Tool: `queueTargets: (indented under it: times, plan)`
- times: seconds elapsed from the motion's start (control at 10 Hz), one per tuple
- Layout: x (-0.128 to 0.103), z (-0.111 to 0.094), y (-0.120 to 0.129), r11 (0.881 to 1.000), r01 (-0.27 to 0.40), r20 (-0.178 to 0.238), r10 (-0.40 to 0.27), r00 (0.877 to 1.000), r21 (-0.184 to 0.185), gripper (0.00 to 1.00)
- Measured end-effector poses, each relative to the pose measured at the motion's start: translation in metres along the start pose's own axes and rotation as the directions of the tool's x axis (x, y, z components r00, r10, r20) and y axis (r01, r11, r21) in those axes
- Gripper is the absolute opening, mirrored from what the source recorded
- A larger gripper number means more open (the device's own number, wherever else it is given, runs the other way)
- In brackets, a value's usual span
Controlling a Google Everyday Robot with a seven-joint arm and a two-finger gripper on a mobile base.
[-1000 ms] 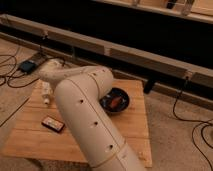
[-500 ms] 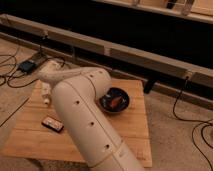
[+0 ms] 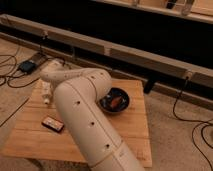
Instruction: Wipe the white sponge on the table
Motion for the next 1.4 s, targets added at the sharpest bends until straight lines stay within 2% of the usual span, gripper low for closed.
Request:
queueTargets:
  times: [0.1,0.2,0.7,0.8,0.9,1.0,1.1,1.2,1.3,1.4]
  plan:
    - [-0.001,0.0,0.0,1.0,-0.01,-0.002,0.01,1.0,-0.004,0.05]
    - [-0.002,0.001,-0.001,1.0,-0.015,-0.005,0.015,1.0,-0.005,0.02]
    - [0.005,0.006,-0.008,1.0,-0.017,-0.025,0.017,1.0,0.007,0.0]
    - [0.013,0.005,-0.011,1.0,0.002,-0.048,-0.001,0.999,0.02,0.0]
    - [0.031,0.001,-0.023,0.998,0.044,-0.103,-0.039,0.994,0.048,0.0]
    - [0.059,-0.006,-0.041,0.989,0.119,-0.188,-0.101,0.977,0.089,0.0]
    - [0.085,-0.016,-0.058,0.972,0.201,-0.278,-0.161,0.947,0.121,0.0]
    - [0.103,-0.023,-0.071,0.955,0.261,-0.343,-0.201,0.917,0.139,0.0]
    - [0.11,-0.03,-0.079,0.939,0.308,-0.388,-0.23,0.892,0.152,0.0]
    - [0.112,-0.035,-0.083,0.928,0.337,-0.415,-0.248,0.876,0.158,0.0]
